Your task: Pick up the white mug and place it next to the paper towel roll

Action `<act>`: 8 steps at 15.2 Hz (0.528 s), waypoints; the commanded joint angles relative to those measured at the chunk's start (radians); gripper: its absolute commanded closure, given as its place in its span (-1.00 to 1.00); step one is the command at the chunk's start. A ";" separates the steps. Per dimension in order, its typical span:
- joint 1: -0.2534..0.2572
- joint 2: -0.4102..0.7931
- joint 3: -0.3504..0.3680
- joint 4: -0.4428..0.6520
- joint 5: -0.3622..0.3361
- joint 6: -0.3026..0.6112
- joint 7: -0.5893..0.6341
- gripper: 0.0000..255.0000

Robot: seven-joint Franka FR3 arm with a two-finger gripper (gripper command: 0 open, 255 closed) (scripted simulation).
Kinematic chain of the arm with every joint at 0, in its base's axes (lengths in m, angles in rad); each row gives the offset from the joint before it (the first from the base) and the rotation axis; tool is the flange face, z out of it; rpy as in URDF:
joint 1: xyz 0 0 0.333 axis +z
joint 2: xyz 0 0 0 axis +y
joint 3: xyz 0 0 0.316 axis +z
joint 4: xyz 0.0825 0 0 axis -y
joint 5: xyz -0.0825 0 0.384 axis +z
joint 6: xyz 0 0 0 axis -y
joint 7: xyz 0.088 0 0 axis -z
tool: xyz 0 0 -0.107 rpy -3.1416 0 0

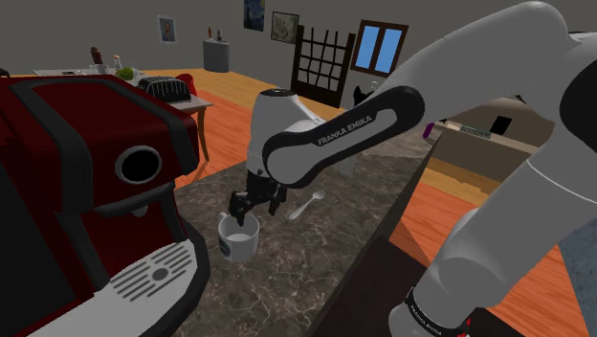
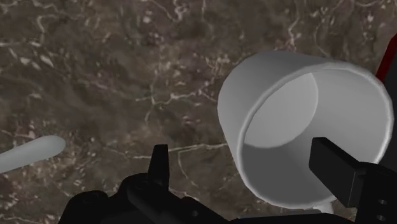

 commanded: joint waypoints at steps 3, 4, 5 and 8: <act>-0.002 0.041 0.009 -0.019 -0.019 0.058 0.018 -1.00; -0.003 0.052 0.011 -0.023 -0.025 0.072 0.023 -1.00; -0.005 0.071 0.013 -0.028 -0.036 0.095 0.031 -1.00; -0.004 0.071 0.013 -0.028 -0.036 0.095 0.031 -1.00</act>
